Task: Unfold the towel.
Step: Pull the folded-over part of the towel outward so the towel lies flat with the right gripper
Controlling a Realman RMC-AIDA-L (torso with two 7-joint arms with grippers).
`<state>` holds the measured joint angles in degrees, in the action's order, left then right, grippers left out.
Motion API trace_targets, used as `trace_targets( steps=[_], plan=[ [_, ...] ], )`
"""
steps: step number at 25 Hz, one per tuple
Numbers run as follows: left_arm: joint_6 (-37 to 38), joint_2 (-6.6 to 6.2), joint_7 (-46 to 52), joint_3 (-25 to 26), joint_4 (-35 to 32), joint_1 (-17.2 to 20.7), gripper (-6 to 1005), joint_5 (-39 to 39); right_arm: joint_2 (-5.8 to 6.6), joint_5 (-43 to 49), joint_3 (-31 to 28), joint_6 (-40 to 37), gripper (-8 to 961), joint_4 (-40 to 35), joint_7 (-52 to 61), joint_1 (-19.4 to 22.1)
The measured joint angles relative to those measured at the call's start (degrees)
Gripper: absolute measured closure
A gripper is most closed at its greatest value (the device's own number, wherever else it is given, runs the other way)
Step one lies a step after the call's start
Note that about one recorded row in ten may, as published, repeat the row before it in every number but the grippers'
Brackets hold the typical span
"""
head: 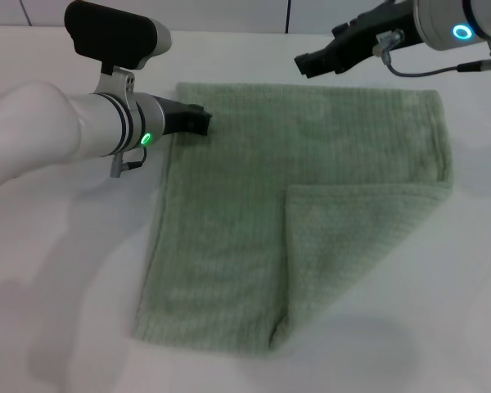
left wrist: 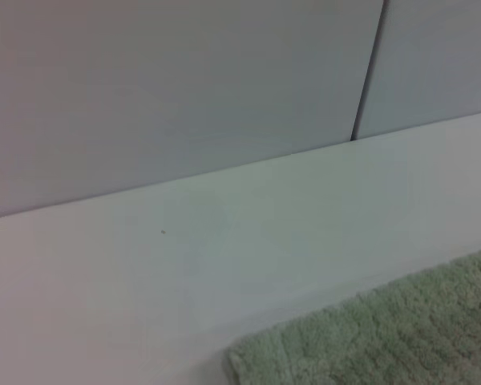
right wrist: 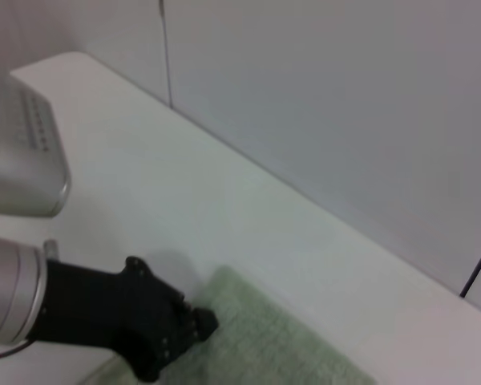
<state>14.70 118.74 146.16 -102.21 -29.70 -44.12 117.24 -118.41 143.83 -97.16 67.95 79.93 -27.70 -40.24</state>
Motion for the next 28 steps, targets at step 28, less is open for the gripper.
trace_targets(
  steps=[28],
  plan=[
    [0.5,0.0,-0.3,0.0,0.2,-0.1,1001,0.1,-0.26,-0.7,0.9,9.9,253,-3.6,-3.5,-3.6]
  ],
)
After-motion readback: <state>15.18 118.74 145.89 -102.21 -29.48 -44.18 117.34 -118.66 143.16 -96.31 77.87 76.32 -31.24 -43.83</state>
